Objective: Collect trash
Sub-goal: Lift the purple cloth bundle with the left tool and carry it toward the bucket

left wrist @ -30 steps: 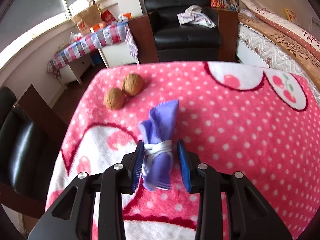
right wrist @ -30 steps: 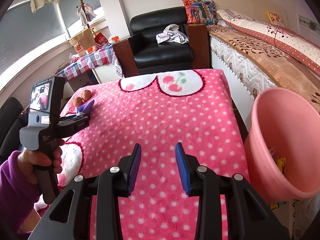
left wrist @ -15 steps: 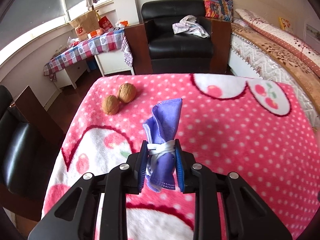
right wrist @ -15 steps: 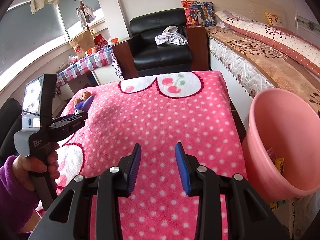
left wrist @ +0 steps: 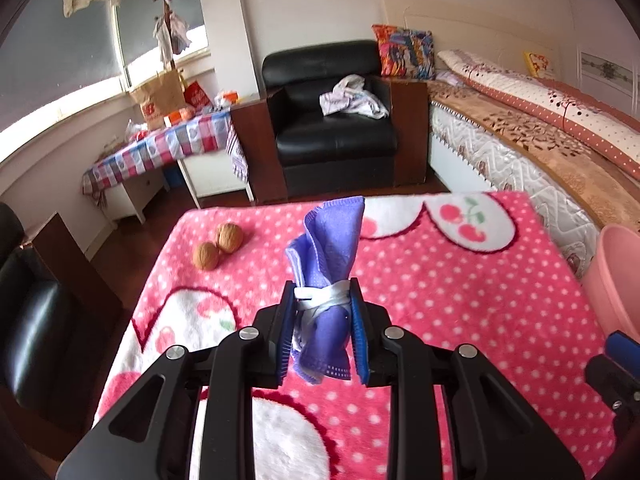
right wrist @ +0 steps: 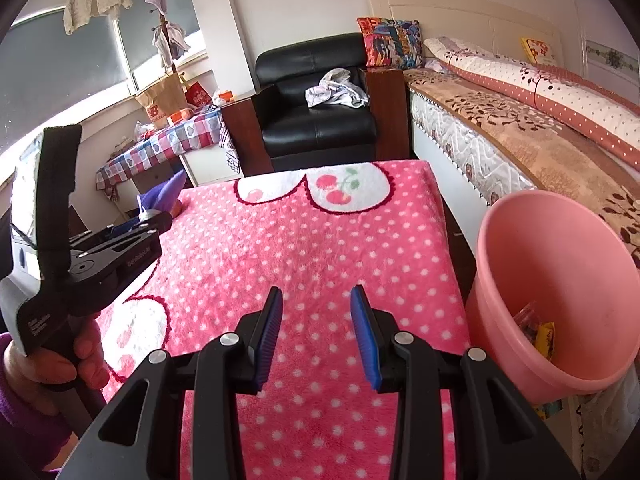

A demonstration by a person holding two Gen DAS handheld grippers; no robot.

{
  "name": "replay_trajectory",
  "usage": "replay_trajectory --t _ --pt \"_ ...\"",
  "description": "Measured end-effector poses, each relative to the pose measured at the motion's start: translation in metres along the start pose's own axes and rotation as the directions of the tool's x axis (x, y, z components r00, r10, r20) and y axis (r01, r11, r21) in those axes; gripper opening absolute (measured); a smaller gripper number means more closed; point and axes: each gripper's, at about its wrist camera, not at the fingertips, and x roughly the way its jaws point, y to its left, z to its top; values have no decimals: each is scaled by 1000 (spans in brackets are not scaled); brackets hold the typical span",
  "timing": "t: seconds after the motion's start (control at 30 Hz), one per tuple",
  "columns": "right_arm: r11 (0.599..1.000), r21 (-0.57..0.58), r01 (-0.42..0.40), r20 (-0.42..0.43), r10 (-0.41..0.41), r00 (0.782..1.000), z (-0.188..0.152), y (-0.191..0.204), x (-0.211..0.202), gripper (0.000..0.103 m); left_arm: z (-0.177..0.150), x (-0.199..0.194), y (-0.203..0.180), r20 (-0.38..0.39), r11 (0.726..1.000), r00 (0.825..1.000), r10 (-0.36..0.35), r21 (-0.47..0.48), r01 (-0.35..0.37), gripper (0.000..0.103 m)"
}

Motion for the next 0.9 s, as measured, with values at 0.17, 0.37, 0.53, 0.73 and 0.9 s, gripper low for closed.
replay_trajectory --t 0.17,0.37,0.53,0.73,0.9 --pt "1000 2 1 15 -1 1000 1 0 -5 35 5 -15 -7 45 1000 999 -2 14 1 25" --pt "1000 2 1 39 -1 999 2 0 -12 35 9 -30 -16 76 1000 997 -17 23 15 25" --pt "1000 10 13 75 -14 997 3 -2 -22 35 10 -43 -25 109 999 994 -27 43 23 25" --pt "999 28 28 97 -30 995 2 -11 -31 35 11 -56 -41 139 997 989 -57 65 49 25" --pt "998 42 44 110 -49 993 0 -19 -41 35 10 -64 -56 154 994 984 -87 82 75 25"
